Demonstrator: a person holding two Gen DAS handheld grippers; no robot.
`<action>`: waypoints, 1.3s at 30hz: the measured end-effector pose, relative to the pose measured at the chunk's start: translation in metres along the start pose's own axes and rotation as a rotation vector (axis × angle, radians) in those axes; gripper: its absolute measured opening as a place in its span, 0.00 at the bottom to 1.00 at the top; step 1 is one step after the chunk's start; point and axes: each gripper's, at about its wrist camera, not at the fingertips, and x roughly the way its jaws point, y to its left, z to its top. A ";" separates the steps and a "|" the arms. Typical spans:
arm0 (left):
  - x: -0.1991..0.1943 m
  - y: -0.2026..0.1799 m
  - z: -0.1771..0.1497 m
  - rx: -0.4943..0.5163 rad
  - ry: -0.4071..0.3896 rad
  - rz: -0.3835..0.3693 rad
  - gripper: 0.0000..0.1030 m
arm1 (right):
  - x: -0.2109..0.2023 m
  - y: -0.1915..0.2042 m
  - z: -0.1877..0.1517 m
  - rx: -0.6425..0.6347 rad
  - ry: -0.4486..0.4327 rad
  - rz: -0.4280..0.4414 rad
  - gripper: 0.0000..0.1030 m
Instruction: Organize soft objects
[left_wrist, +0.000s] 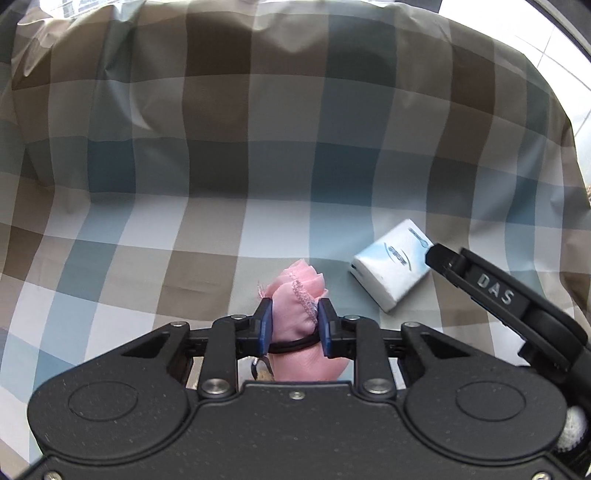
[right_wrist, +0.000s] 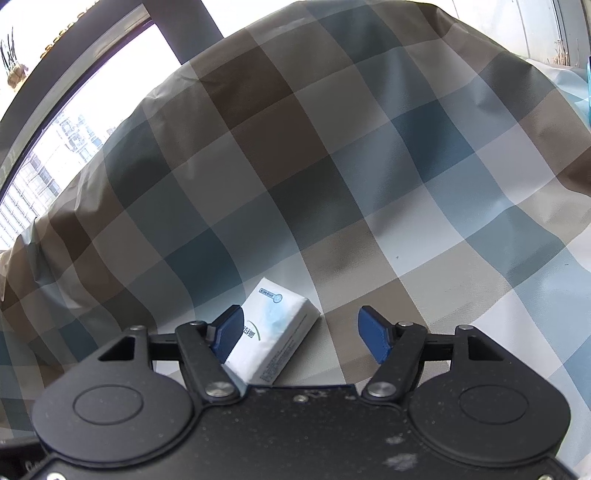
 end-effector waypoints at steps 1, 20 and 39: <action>0.004 0.005 0.003 -0.017 0.002 0.003 0.25 | 0.000 0.000 0.000 -0.004 -0.003 -0.001 0.67; 0.050 0.001 -0.003 0.097 0.103 0.017 0.39 | 0.012 0.008 0.004 -0.038 0.084 -0.031 0.84; -0.015 0.042 0.000 0.016 -0.014 -0.015 0.36 | 0.049 0.076 0.023 -0.544 0.216 -0.087 1.00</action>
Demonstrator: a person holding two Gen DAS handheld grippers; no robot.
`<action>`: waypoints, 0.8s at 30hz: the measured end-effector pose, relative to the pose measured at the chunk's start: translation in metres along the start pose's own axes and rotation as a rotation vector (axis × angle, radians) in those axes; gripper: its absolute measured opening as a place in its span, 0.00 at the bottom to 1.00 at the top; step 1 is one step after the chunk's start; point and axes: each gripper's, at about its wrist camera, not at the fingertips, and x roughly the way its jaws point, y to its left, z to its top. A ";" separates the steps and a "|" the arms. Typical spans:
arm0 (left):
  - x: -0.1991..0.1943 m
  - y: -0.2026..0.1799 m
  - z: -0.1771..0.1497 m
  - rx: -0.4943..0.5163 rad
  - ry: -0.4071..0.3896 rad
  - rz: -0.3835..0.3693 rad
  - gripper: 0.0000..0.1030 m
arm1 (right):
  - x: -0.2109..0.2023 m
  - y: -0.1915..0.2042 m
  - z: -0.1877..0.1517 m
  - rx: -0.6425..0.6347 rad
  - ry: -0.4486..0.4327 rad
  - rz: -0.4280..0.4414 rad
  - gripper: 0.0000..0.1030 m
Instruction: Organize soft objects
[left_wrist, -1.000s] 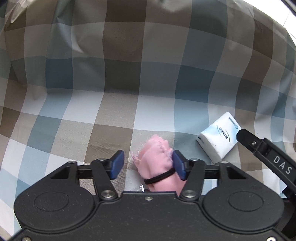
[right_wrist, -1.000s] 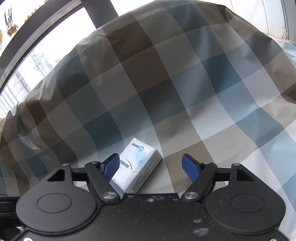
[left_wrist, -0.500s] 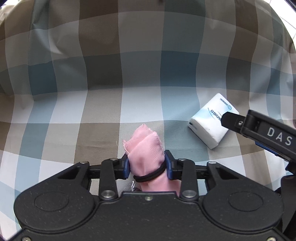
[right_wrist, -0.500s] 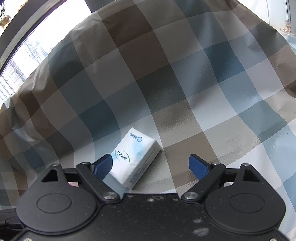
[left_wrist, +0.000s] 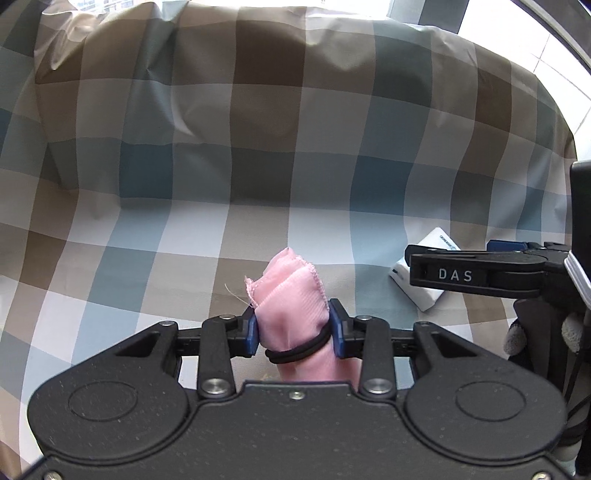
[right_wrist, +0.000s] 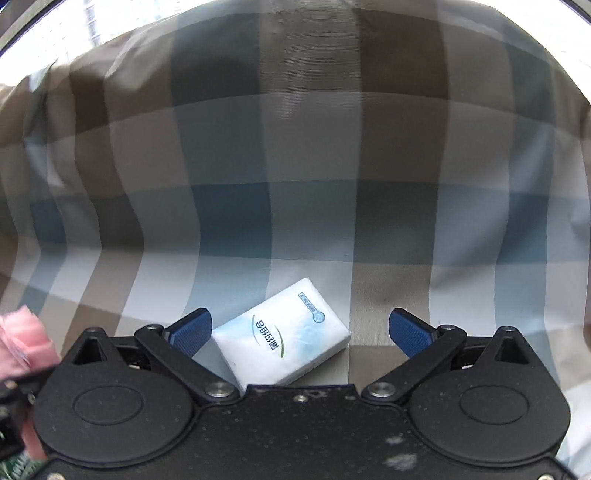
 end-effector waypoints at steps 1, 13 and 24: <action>0.000 0.002 -0.001 0.001 0.003 0.004 0.36 | 0.000 0.003 0.000 -0.035 -0.005 -0.007 1.00; -0.003 0.014 -0.019 0.011 0.027 0.036 0.36 | 0.027 0.006 0.004 -0.200 0.084 0.070 1.00; -0.012 0.010 -0.027 0.024 0.029 0.041 0.36 | 0.034 0.022 0.003 -0.258 0.130 0.085 0.75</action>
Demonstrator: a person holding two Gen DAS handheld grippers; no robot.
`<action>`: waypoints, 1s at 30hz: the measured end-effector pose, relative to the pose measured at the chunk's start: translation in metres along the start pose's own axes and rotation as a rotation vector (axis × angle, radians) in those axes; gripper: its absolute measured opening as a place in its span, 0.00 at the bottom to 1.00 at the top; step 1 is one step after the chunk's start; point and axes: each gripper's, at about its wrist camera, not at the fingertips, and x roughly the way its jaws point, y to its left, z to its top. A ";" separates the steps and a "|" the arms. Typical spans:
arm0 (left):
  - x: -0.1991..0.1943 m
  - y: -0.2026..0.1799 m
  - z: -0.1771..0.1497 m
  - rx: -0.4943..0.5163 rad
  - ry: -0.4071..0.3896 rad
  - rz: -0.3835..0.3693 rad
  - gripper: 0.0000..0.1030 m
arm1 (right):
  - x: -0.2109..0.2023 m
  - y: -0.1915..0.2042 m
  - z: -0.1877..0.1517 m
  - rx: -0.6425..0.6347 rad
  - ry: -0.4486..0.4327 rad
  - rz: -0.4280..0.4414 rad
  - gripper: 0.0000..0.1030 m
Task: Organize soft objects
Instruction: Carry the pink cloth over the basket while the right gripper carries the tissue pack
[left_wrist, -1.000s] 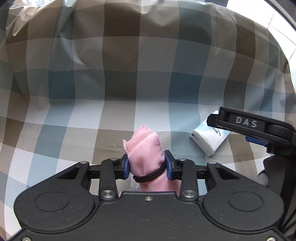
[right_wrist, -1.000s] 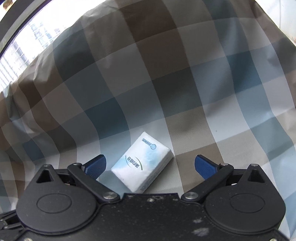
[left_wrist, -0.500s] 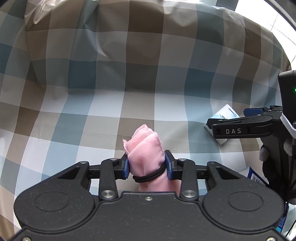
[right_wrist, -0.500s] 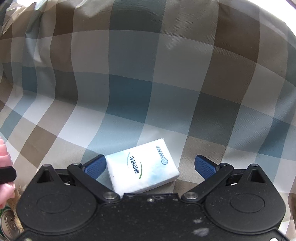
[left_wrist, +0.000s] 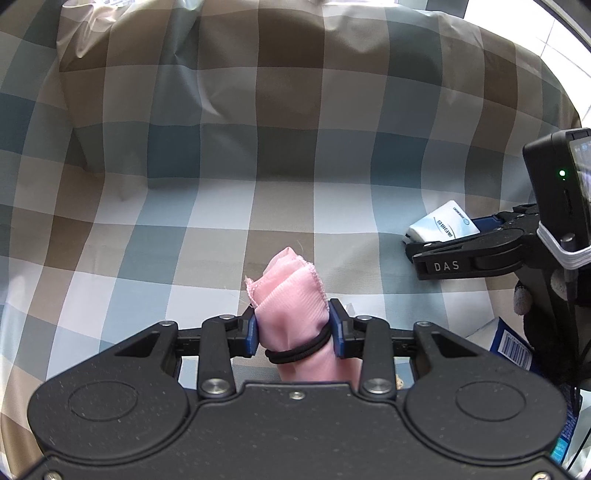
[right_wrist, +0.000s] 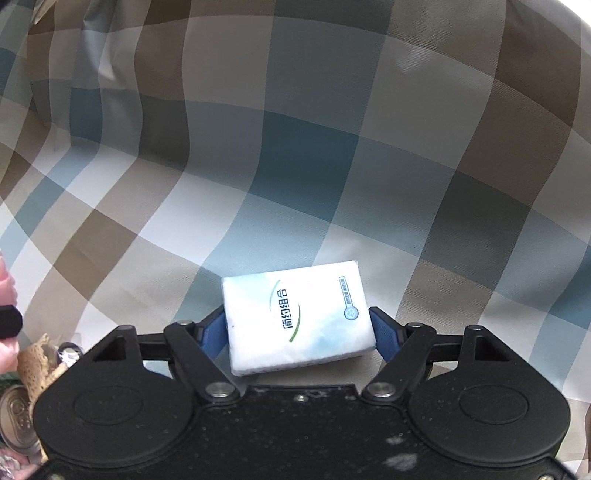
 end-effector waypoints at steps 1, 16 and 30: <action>-0.002 -0.002 0.000 0.000 -0.002 -0.003 0.36 | -0.002 0.000 0.000 0.004 -0.005 -0.022 0.75; -0.052 -0.098 -0.013 0.101 -0.027 -0.197 0.37 | -0.113 -0.048 -0.043 0.271 -0.172 -0.191 0.75; -0.132 -0.132 -0.111 0.249 -0.041 -0.301 0.37 | -0.205 -0.028 -0.188 0.430 -0.188 -0.142 0.75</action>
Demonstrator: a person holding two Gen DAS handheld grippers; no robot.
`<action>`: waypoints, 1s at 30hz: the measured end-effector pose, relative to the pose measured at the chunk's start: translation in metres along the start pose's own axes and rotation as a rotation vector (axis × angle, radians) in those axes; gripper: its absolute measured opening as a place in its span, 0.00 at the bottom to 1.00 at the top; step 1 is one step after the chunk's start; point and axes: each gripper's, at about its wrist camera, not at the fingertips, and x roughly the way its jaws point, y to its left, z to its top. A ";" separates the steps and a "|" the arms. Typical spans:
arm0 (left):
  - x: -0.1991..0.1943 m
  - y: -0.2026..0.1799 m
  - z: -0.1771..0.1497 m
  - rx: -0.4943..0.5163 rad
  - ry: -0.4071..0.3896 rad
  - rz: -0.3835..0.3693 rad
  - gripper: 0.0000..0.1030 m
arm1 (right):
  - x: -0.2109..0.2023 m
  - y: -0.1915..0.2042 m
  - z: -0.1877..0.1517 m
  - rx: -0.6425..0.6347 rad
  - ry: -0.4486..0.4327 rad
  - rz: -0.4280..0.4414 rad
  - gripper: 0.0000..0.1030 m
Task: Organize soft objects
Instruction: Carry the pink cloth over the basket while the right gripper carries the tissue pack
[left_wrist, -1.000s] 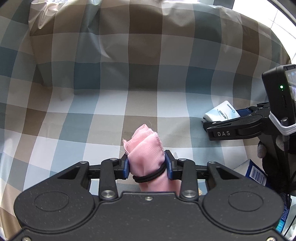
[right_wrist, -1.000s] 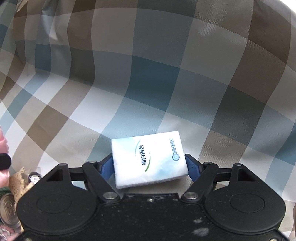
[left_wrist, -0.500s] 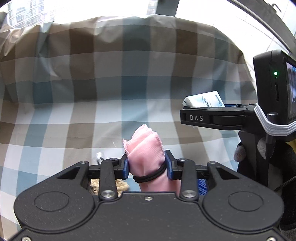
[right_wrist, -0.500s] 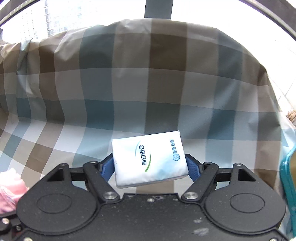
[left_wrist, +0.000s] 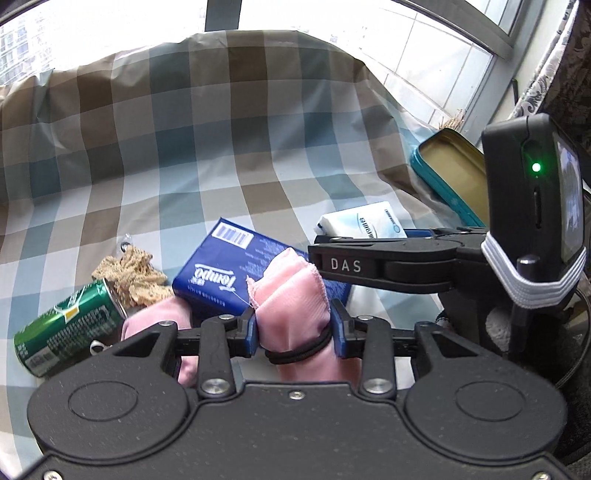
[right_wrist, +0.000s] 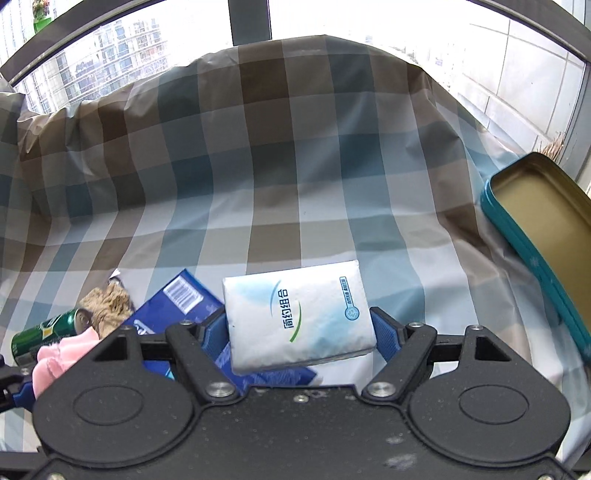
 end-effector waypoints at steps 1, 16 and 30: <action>-0.006 -0.002 -0.009 0.007 0.000 -0.003 0.37 | -0.007 0.001 -0.011 0.001 0.000 0.002 0.75; -0.093 -0.007 -0.135 0.004 -0.077 0.046 0.37 | -0.122 0.034 -0.166 0.076 -0.042 0.164 0.75; -0.106 0.019 -0.188 -0.105 -0.136 0.210 0.37 | -0.148 0.045 -0.221 0.076 -0.026 0.190 0.75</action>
